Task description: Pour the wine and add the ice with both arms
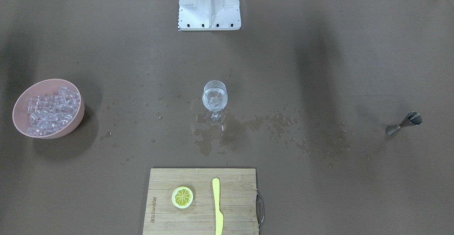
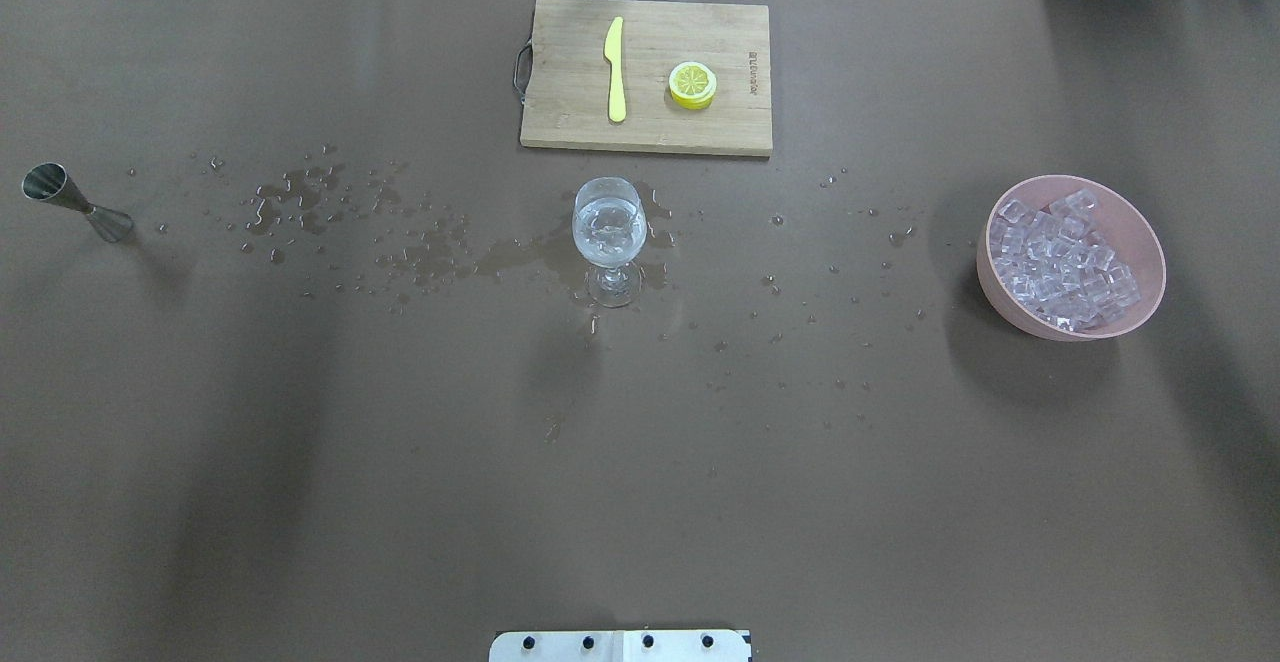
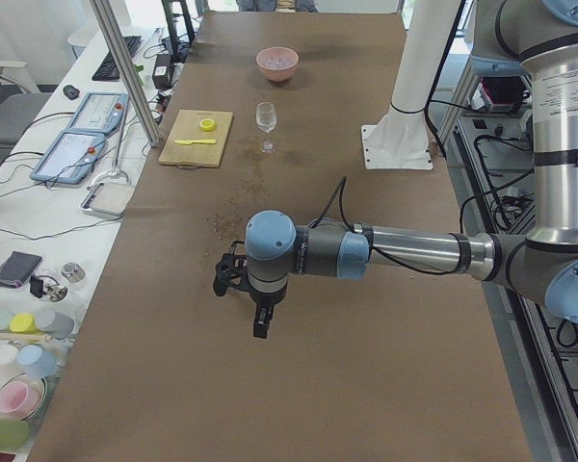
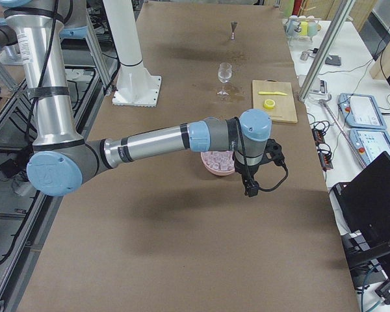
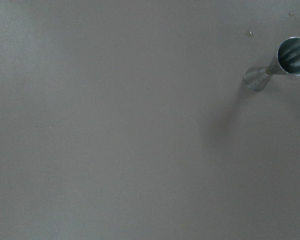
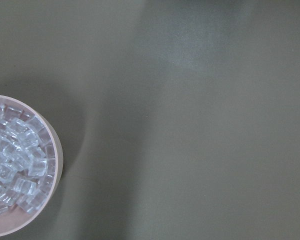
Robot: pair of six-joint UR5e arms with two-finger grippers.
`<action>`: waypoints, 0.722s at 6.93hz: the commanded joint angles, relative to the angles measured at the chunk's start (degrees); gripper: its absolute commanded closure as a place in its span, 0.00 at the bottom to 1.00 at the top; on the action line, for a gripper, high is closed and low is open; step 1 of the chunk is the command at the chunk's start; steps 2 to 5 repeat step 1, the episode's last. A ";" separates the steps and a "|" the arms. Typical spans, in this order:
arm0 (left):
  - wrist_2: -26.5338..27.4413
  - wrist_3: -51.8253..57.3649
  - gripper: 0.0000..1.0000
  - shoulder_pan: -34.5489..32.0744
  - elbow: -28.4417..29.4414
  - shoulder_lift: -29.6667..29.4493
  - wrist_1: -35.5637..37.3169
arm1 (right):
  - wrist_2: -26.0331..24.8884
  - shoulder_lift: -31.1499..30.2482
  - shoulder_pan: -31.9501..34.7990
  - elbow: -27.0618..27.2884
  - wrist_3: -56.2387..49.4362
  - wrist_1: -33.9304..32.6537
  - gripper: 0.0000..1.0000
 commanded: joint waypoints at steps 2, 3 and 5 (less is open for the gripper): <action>-1.83 -0.06 0.02 -0.08 -0.81 0.17 -0.32 | -0.26 -0.01 -0.16 0.08 0.06 -0.01 0.00; -1.83 -0.06 0.02 -0.08 -0.81 0.17 -0.32 | -0.26 -0.01 -0.16 0.08 0.06 -0.01 0.00; -1.83 -0.06 0.02 -0.08 -0.81 0.17 -0.32 | -0.26 -0.01 -0.16 0.08 0.06 -0.01 0.00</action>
